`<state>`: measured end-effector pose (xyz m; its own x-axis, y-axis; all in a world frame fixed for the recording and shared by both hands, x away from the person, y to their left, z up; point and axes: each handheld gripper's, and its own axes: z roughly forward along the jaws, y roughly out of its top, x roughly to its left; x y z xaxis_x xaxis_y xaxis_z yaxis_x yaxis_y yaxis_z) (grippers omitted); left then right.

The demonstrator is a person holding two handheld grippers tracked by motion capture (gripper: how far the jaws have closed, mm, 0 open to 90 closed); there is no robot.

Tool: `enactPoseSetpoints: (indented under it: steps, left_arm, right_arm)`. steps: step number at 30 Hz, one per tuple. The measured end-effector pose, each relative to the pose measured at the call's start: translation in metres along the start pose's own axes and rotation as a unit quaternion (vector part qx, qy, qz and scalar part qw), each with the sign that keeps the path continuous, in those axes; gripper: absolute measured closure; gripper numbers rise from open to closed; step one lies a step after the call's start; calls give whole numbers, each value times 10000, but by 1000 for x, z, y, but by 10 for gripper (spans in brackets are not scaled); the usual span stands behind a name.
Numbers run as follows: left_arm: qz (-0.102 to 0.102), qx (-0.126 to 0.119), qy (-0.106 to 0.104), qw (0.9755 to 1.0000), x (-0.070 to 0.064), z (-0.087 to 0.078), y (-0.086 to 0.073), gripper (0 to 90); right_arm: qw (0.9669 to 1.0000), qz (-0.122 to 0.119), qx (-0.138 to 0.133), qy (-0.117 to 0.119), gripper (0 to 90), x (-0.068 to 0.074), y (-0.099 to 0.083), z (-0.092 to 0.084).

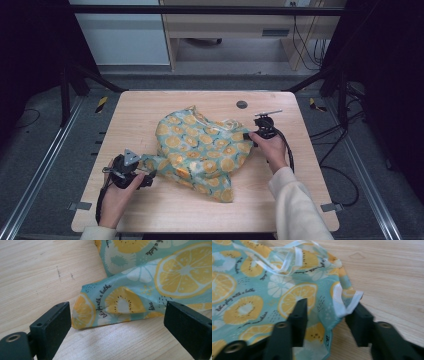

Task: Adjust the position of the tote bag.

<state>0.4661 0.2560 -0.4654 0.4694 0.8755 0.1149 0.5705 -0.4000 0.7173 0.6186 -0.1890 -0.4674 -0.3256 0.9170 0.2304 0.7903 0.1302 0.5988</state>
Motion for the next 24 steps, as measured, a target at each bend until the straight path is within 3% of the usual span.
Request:
enactPoseSetpoints:
  steps: [2, 5, 11, 16, 20, 24]
  left_arm:
    - [8, -23, -2, 10000, 0, 0, 0, 75]
    - [2, -71, -11, 10000, 0, -1, 1, 75]
    - [-49, -170, -38, 9998, 0, -3, 3, 76]
    - [-26, -164, -44, 9999, 0, -2, 4, 76]
    - [-64, -228, -95, 9997, 0, -3, 5, 75]
    - [161, -223, -73, 9996, -1, -5, 8, 76]
  right_arm:
    - [9998, -137, -117, 5, 728, 3, 0, -2]
    - [9987, -313, -375, 109, 863, 10, 0, -11]
    - [9921, -935, -791, 271, 877, 32, -3, -35]
    - [9864, -1212, -994, 492, 876, 47, -9, -53]
    - [9824, -1303, -1174, 648, 878, 56, -13, -63]
    - [9775, -1496, -1276, 760, 878, 66, -14, -73]
